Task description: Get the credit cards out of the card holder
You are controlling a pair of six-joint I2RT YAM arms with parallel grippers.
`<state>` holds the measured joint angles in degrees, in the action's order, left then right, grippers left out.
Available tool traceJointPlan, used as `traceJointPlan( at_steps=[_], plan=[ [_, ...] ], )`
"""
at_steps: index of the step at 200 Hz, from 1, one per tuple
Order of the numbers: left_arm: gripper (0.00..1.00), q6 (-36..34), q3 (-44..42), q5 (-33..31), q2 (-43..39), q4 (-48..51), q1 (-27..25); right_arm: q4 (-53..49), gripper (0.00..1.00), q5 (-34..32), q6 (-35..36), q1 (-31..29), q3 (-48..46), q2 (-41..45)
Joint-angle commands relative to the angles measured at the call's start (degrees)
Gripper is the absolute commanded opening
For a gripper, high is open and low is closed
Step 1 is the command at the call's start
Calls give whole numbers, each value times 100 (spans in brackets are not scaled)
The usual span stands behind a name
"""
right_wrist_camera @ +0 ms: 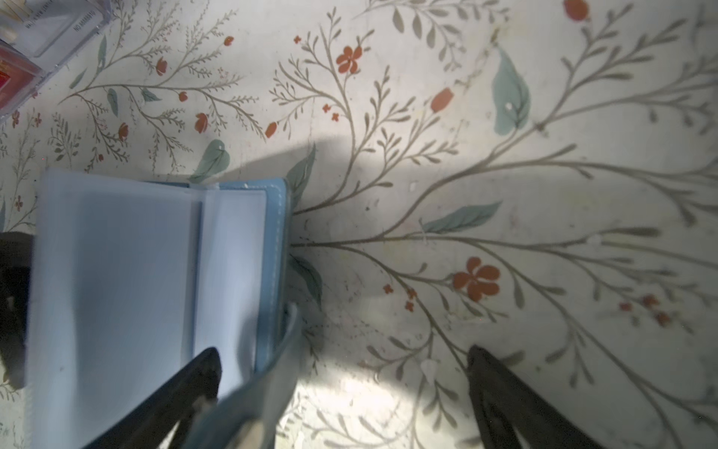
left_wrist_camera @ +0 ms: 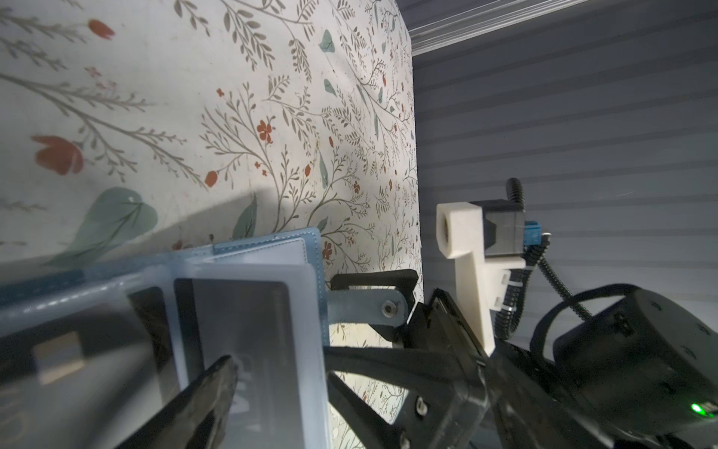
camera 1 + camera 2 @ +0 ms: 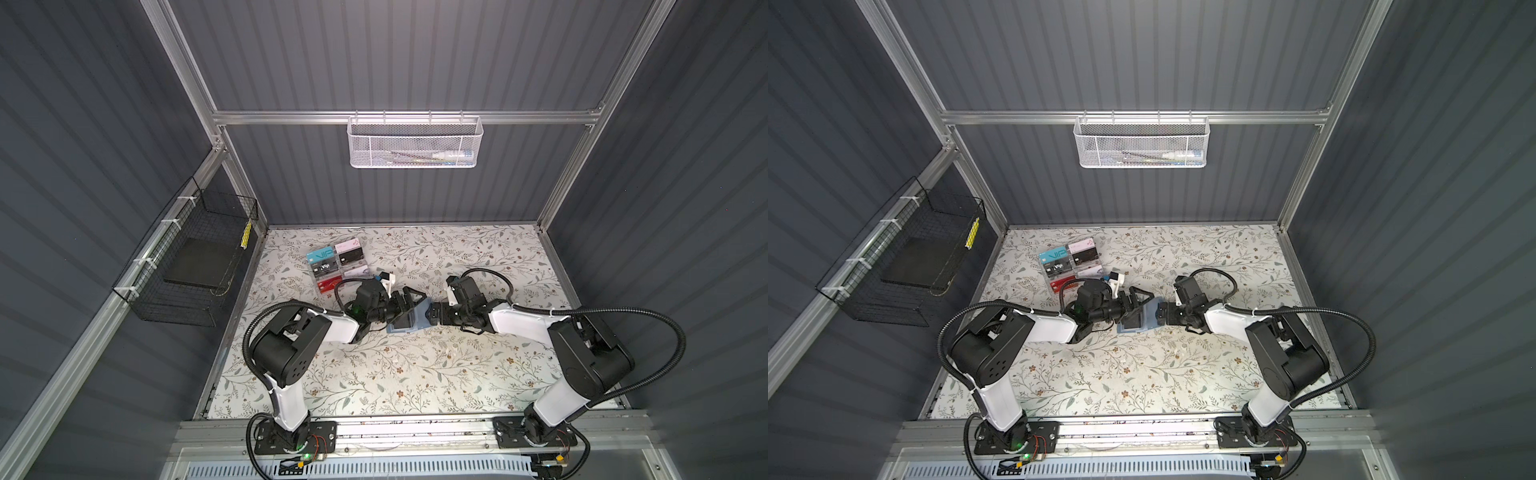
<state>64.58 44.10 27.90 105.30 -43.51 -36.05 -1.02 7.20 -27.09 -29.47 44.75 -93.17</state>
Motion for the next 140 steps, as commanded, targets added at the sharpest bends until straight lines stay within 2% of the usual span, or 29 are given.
traceJointPlan(
  at_steps=[1,57,90,140],
  plan=[
    [100,191,156,-39,241,-281,-29,-348,99,53,-128,58,-242,111],
    [100,311,131,-155,416,-448,-43,-364,99,78,-164,115,-555,746],
    [100,298,25,-196,317,-422,-38,-309,99,317,-190,120,-552,1170],
    [100,431,-258,-224,199,-565,105,168,99,1026,-416,136,-256,875]
  ],
)
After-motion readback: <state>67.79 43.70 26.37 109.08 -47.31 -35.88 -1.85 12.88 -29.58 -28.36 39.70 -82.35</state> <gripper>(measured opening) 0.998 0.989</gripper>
